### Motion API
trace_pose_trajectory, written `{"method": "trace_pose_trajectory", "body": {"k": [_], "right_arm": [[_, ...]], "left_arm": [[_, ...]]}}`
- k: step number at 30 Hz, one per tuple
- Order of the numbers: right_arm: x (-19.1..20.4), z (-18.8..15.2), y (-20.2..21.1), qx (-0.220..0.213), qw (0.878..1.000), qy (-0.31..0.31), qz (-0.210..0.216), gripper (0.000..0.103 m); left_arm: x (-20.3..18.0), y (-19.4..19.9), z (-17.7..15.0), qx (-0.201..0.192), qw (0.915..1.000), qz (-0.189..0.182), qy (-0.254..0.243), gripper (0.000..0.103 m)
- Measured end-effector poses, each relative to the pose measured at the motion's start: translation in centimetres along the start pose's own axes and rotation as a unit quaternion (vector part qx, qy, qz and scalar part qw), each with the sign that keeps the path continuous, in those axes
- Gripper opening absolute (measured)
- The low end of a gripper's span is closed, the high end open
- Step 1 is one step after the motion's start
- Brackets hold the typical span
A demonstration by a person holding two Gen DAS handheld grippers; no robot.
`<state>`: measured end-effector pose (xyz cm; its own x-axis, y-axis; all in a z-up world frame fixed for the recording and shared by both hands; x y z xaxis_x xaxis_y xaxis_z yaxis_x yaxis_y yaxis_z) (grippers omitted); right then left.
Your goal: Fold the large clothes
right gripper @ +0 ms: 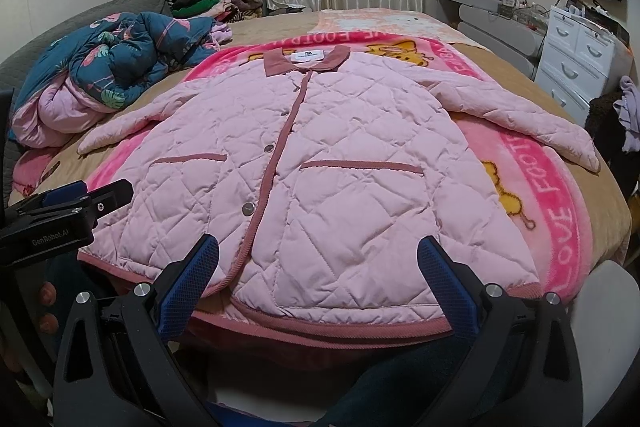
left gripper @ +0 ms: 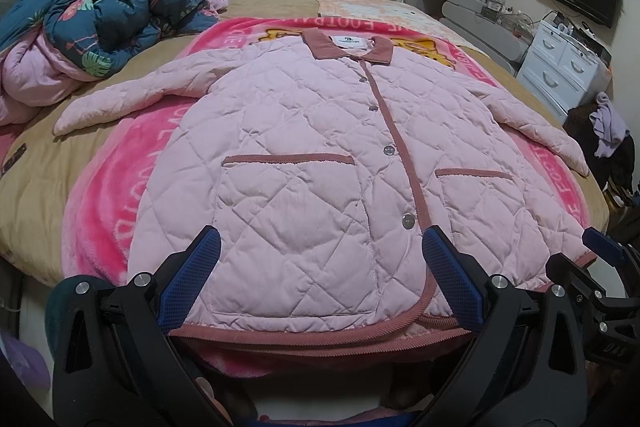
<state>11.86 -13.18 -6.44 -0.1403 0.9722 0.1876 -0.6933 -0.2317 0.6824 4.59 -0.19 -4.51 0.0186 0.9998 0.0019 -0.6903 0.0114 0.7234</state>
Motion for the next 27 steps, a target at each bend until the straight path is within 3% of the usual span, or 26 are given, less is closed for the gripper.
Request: {"method": "trace_pose_trajectory", "body": {"k": [11, 27], "right_arm": [[0.3, 0.3, -0.5, 0.005, 1.000, -0.001, 0.008, 0.099], [0.3, 4.7, -0.9, -0.014, 1.000, 0.003, 0.014, 0.099]], "left_arm": [[0.0, -0.2, 0.3, 0.007, 0.9999, -0.008, 0.002, 0.094], [0.5, -1.6, 2.7, 0.004, 1.0000, 0.000, 0.004, 0.094]]}}
Point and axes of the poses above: each gripper's, at about its wrist camera, not at the fingertips, and y roughly against the way its jaws point, x to its left, z to its top, the point moved 7 cm from there along -y, roughly the way its jaws point, and after that the axes turned 8 degrees about -y, right-handed, at the moved point
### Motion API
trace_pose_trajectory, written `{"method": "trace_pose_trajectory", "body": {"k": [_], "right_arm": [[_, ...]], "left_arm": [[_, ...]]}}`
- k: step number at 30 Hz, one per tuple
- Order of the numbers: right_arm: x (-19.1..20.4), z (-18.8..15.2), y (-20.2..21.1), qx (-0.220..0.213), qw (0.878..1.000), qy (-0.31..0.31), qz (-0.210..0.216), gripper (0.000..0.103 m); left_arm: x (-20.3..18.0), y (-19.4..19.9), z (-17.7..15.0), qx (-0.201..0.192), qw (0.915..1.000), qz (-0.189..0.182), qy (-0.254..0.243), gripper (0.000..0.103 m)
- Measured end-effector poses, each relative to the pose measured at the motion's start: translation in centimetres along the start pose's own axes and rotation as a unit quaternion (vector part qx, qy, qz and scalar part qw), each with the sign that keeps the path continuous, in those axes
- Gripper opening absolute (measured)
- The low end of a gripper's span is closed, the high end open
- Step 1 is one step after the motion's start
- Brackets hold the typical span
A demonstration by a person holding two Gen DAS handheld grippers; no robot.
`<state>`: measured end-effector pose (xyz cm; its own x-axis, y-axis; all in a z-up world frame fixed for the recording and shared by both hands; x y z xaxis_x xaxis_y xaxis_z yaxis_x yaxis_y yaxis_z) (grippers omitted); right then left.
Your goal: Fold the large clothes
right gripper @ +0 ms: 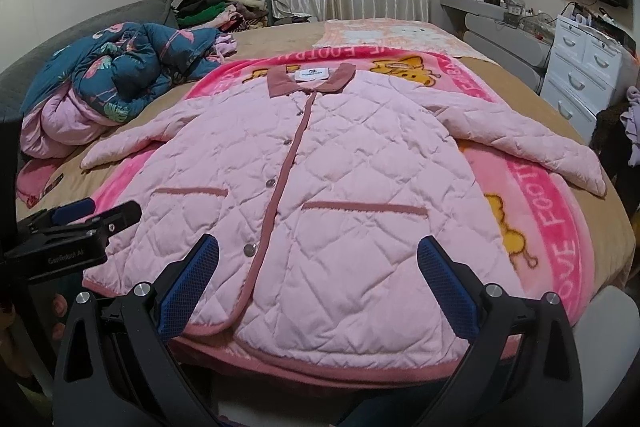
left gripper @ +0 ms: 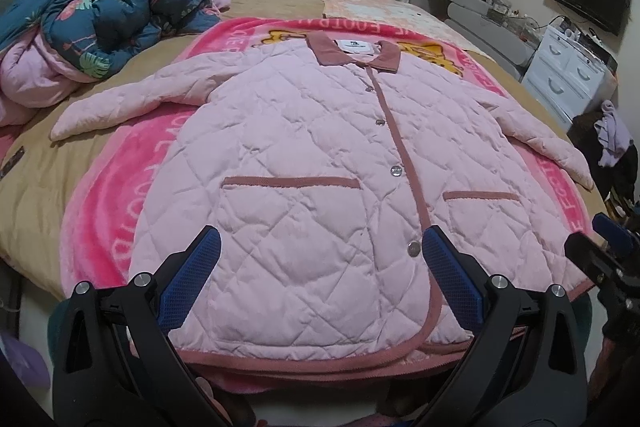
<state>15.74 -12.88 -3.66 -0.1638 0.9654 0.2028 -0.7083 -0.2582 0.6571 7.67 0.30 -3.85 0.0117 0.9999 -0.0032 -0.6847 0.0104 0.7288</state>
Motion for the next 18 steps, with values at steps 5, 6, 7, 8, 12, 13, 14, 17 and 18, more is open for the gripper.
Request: {"method": "trace_pose_trajectory", "body": {"k": [5, 6, 7, 8, 12, 13, 14, 17, 18], "right_arm": [[-0.3, 2.1, -0.4, -0.007, 1.000, -0.001, -0.002, 0.099], [-0.3, 2.4, -0.5, -0.007, 1.000, -0.003, 0.001, 0.099], [-0.3, 2.8, -0.7, -0.004, 1.000, -0.004, 0.003, 0.099], [-0.4, 3.4, -0.9, -0.004, 1.000, -0.005, -0.001, 0.099], [-0.6, 5.3, -1.4, -0.011, 1.000, 0.000, -0.009, 0.099], [-0.8, 5.7, -1.5, -0.012, 1.000, -0.001, -0.009, 0.099], [-0.8, 6.4, -1.5, -0.016, 1.000, -0.003, -0.010, 0.099], [-0.9, 7.8, -1.8, -0.025, 1.000, -0.003, -0.012, 0.099], [-0.9, 8.3, -1.9, -0.026, 1.000, -0.004, -0.010, 0.099]], "left_arm": [[0.0, -0.3, 1.7, -0.005, 1.0000, -0.002, -0.002, 0.094], [0.0, -0.4, 2.1, -0.008, 1.0000, -0.003, -0.001, 0.094], [0.0, -0.5, 2.6, -0.011, 0.9999, -0.006, 0.000, 0.094], [0.0, -0.6, 2.9, -0.013, 0.9999, -0.006, 0.001, 0.094], [0.1, -1.0, 4.5, -0.015, 0.9998, -0.007, 0.005, 0.094], [0.2, -1.2, 5.0, -0.016, 0.9999, -0.002, 0.007, 0.094], [0.3, -1.4, 5.3, -0.016, 0.9998, -0.002, 0.009, 0.094], [0.5, -1.7, 6.6, -0.021, 0.9997, -0.003, 0.011, 0.094], [0.5, -1.9, 7.0, -0.022, 0.9997, 0.000, 0.011, 0.094]]}}
Point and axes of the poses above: each gripper's, at about its wrist camera, not at the fingertips, and y roughly against the way its jaws point, x to its left, z to its top, the point moved 7 cm from there along -y, roughly the way its jaws point, and after that the axes turned 8 degrees about -y, right-handed, at the moved point
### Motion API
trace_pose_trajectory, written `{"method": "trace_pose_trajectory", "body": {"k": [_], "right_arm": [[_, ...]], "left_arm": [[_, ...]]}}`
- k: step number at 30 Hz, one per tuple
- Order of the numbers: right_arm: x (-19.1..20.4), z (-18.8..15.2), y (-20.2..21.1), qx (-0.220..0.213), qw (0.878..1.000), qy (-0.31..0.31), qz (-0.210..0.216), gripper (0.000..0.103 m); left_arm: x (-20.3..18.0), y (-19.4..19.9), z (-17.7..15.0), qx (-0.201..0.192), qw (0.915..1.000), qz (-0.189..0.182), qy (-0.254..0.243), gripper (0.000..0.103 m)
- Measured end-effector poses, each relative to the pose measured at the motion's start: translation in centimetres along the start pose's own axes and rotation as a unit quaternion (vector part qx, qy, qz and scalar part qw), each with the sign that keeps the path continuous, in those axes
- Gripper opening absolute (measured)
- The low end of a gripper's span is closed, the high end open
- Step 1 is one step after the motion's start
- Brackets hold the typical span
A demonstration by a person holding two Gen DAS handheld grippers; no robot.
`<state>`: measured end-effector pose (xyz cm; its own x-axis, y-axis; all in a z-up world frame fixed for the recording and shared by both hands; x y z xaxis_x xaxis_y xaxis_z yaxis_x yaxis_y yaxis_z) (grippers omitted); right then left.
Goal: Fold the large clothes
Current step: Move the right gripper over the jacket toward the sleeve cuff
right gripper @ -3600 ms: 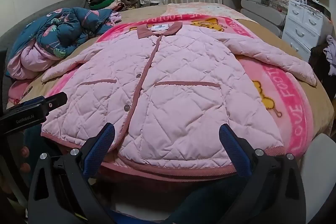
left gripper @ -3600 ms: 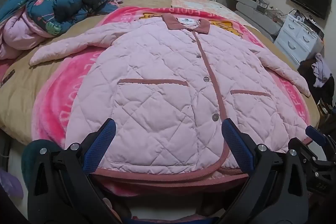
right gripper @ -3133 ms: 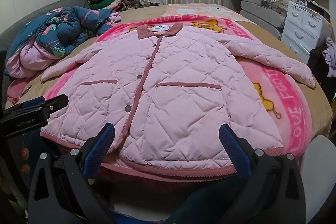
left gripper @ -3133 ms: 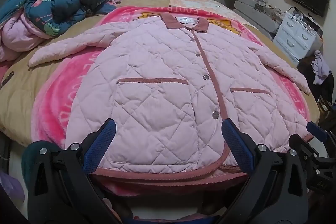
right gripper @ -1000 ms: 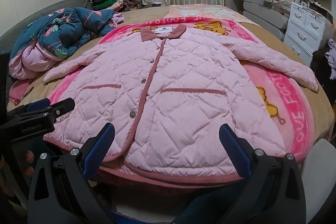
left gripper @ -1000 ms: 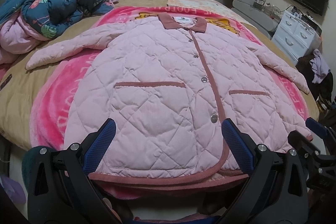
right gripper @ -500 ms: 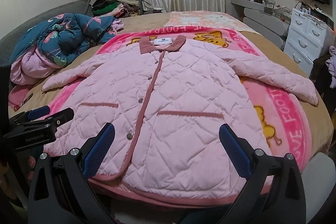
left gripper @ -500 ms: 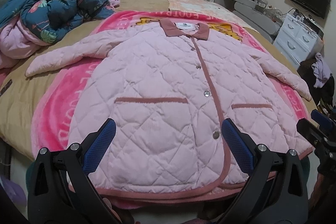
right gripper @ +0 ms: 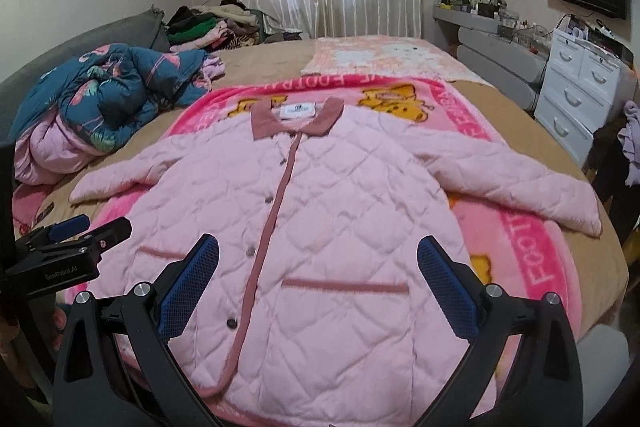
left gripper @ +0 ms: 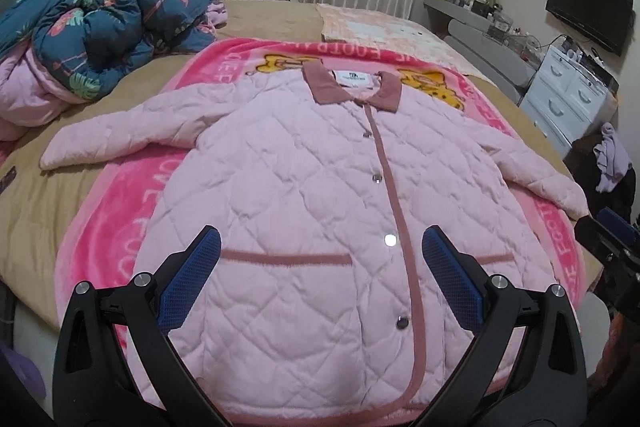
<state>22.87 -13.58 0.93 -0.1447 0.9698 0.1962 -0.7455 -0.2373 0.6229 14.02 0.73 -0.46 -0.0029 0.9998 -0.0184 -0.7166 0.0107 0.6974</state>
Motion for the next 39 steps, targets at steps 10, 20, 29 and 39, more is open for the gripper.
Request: {"method": "trace_pose_trajectory", "body": {"k": [10, 20, 29, 39], "right_arm": [[-0.1, 4.7, -1.2, -0.015, 1.000, -0.009, 0.010, 0.099], [-0.8, 8.9, -1.6, -0.037, 0.999, -0.007, 0.002, 0.099], [-2.9, 13.7, -2.0, -0.070, 0.997, -0.025, -0.011, 0.099], [-8.0, 17.1, -3.1, -0.097, 0.992, -0.073, -0.034, 0.099]], "left_arm": [[0.2, -1.2, 3.5, -0.003, 1.0000, 0.002, 0.006, 0.094], [-0.3, -1.8, 7.8, -0.011, 0.9999, 0.009, 0.002, 0.094], [-1.9, -2.8, 11.5, -0.023, 0.9996, 0.010, -0.010, 0.094], [-4.8, -5.6, 15.6, -0.028, 0.9993, 0.001, -0.023, 0.094]]}}
Point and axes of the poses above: each gripper's, at about its wrist camera, not at the fingertips, and y roughly against the way its jaws point, x to its left, z to its top, the point moved 7 cm from there along -y, roughly the way its jaws point, and after that the axes turned 8 degrees about -y, right-handed, at the moved point
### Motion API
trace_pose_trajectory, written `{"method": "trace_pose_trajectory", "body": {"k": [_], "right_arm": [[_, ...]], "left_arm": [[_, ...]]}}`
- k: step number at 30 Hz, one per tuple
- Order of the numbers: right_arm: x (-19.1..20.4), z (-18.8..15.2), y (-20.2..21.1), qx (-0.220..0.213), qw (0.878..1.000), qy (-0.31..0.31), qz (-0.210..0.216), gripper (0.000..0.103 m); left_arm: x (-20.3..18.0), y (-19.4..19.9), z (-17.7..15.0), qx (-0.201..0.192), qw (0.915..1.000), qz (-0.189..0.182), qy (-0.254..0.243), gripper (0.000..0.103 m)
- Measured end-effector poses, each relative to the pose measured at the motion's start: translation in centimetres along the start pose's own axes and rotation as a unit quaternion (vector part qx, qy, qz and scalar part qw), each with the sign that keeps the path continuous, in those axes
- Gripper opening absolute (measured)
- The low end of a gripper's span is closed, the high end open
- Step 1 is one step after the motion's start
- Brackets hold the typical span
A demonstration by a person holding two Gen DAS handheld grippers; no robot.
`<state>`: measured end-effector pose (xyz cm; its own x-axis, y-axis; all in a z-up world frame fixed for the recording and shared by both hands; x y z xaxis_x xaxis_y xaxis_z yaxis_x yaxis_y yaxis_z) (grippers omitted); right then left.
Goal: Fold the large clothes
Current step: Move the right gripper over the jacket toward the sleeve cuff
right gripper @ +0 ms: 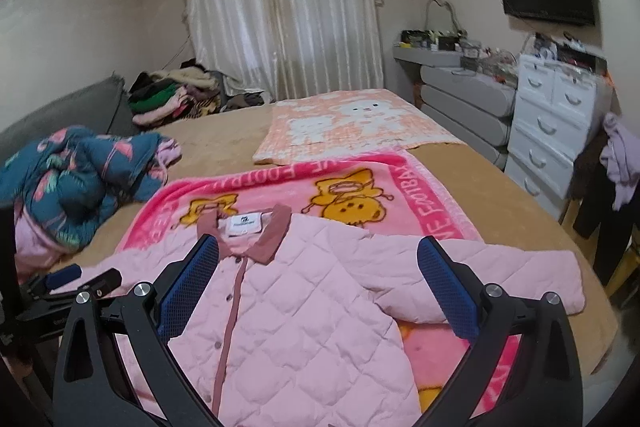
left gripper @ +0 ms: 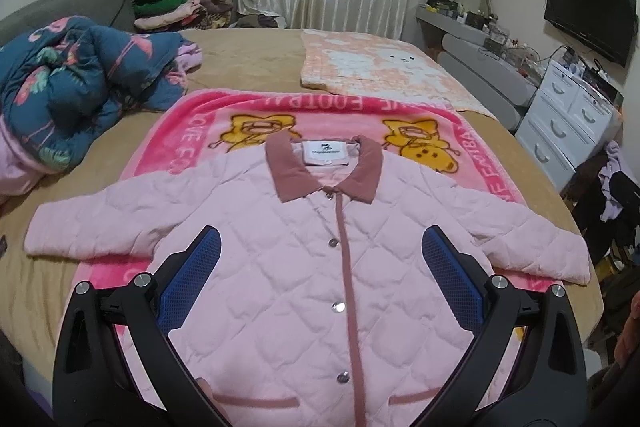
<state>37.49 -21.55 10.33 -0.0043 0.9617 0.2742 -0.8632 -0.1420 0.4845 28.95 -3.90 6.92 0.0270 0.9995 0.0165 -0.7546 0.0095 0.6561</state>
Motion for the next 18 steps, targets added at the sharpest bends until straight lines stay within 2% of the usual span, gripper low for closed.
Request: {"method": "trace_pose_trajectory", "body": {"k": [4, 18], "right_arm": [[-2.9, 0.0, -1.5, -0.006, 0.999, -0.029, -0.033, 0.099], [-15.1, -2.9, -8.3, 0.036, 0.983, -0.147, -0.101, 0.099]], "left_arm": [[-1.4, -1.7, 1.0, -0.003, 1.0000, -0.007, -0.002, 0.094], [-6.3, -8.7, 0.8, 0.027, 0.9993, -0.024, -0.006, 0.094]]}}
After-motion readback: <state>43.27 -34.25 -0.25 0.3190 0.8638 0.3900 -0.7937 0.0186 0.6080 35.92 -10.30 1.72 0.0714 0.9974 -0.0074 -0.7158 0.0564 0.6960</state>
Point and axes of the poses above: each gripper's, at about its wrist camera, not at the fingertips, and y roughly against the way its jaws point, x to its left, z to its top, the point moved 7 cm from there along -y, roughly the way its jaws point, and after that the axes turned 8 degrees about -y, right-handed, at the moved point
